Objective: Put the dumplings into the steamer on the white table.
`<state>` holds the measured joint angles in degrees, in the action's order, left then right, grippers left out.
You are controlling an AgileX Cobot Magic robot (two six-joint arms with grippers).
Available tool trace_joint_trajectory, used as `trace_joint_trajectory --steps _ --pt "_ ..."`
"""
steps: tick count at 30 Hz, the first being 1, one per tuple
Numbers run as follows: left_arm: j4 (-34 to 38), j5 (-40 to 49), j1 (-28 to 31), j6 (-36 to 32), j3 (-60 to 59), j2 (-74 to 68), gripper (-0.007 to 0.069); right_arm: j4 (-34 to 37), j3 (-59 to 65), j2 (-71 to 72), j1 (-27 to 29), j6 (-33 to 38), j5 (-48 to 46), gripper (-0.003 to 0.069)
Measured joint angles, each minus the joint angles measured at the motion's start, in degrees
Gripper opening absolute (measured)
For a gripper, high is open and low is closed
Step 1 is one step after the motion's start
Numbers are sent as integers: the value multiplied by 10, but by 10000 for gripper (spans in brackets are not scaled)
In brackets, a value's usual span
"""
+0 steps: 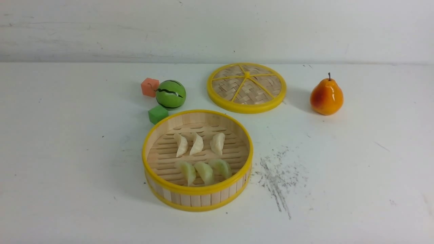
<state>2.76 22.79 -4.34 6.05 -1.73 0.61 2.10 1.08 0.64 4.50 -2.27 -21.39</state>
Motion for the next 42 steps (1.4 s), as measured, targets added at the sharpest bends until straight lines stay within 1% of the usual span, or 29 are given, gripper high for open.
trace_joint_trajectory --steps 28,42 --pt "0 0 0 0 0 0 23 0 0 0 0 0 0 238" --pt "0 0 0 0 0 0 28 0 0 0 0 0 0 239"
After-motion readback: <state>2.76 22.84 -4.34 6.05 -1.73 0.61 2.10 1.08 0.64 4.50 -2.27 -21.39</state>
